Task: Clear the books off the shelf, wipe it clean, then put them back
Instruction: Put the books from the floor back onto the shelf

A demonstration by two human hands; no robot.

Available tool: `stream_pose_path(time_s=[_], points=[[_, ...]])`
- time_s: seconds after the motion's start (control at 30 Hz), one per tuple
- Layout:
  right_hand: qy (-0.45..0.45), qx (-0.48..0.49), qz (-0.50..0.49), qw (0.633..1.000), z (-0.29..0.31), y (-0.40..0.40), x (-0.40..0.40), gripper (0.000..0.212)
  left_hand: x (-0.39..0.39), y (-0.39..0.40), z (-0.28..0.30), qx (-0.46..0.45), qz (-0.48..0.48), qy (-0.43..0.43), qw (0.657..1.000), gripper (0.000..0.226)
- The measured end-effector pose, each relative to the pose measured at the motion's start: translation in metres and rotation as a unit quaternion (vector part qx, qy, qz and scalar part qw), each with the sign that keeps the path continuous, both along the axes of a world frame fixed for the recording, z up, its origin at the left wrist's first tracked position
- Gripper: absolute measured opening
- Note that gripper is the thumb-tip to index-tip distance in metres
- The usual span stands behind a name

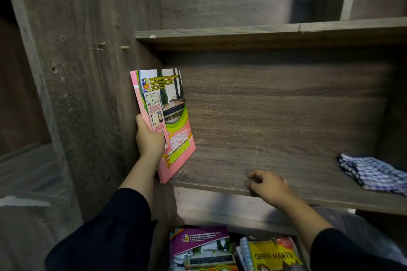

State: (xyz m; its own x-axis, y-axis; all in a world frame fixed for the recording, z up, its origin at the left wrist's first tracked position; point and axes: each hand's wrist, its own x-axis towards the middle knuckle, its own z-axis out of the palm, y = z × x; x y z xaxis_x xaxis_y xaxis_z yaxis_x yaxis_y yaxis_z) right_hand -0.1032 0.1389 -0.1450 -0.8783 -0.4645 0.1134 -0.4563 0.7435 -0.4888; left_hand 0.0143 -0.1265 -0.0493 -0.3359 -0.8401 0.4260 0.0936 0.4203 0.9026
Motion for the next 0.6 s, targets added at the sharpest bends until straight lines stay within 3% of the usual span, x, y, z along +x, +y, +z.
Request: stream_pose_path(time_s=[0.3,0.47,0.6], points=[[0.016,0.041,0.005,0.999,0.0,0.001,0.004,0.038,0.002,0.004,-0.007,-0.014,0.008,-0.03,0.999,0.036],[0.005,0.056,0.013,0.998,0.002,0.002,0.006,0.041,0.012,-0.001,-0.013,0.011,-0.017,-0.13,0.991,0.047],[0.009,0.073,0.027,0.997,0.0,0.004,0.016,0.044,0.024,0.001,-0.024,0.042,-0.006,-0.259,0.965,0.045]])
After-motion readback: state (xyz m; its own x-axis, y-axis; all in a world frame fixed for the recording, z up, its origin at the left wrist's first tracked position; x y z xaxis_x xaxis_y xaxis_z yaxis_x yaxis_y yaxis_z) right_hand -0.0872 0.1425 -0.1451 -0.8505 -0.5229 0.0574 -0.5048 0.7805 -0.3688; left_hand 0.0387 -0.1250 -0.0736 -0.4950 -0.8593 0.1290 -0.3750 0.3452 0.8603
